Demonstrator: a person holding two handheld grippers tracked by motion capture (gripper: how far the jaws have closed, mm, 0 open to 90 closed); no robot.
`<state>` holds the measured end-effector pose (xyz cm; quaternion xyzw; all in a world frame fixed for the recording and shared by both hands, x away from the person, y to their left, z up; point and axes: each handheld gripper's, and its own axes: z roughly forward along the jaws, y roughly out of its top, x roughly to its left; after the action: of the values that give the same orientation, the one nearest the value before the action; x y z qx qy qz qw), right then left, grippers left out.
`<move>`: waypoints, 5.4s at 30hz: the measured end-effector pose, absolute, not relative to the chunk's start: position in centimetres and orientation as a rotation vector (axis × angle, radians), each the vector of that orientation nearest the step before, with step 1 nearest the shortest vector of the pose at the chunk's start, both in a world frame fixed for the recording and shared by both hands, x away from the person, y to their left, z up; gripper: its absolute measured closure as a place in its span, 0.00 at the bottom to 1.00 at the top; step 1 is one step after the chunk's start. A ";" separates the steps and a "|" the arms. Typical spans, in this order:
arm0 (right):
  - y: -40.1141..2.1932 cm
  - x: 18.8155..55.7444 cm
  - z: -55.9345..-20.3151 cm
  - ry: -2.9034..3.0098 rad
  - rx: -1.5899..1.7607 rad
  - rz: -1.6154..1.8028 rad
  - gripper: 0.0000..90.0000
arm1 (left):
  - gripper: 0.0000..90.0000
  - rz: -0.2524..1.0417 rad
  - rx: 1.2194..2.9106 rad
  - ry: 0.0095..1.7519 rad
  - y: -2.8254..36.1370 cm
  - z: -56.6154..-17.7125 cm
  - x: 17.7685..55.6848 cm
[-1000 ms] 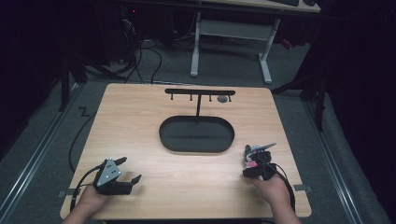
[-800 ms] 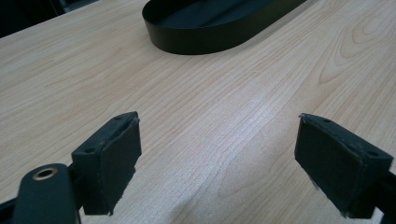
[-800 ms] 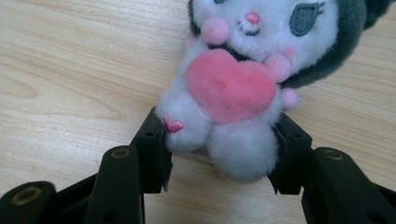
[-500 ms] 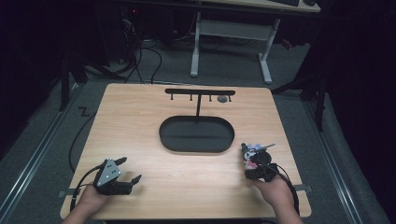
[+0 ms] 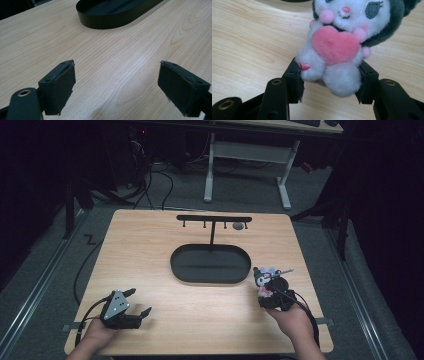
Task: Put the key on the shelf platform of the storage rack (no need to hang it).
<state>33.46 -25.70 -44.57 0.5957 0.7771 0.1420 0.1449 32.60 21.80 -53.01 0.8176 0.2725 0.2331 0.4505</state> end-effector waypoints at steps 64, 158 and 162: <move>-16.5 44.4 -44.5 2.382 1.538 0.507 0.54 | 0.17 0.577 2.018 0.666 21.9 -53.0 32.5; -19.2 37.8 -47.6 2.222 1.445 0.803 0.27 | 0.17 0.579 2.024 0.669 21.8 -53.0 32.5; -19.3 36.9 -48.1 2.213 1.436 0.841 0.26 | 0.17 0.579 2.024 0.669 21.8 -53.0 32.5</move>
<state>36.90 -19.27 -48.15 0.5097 0.7855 0.2984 0.1851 32.52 21.80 -53.03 0.8184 0.2707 0.2340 0.4497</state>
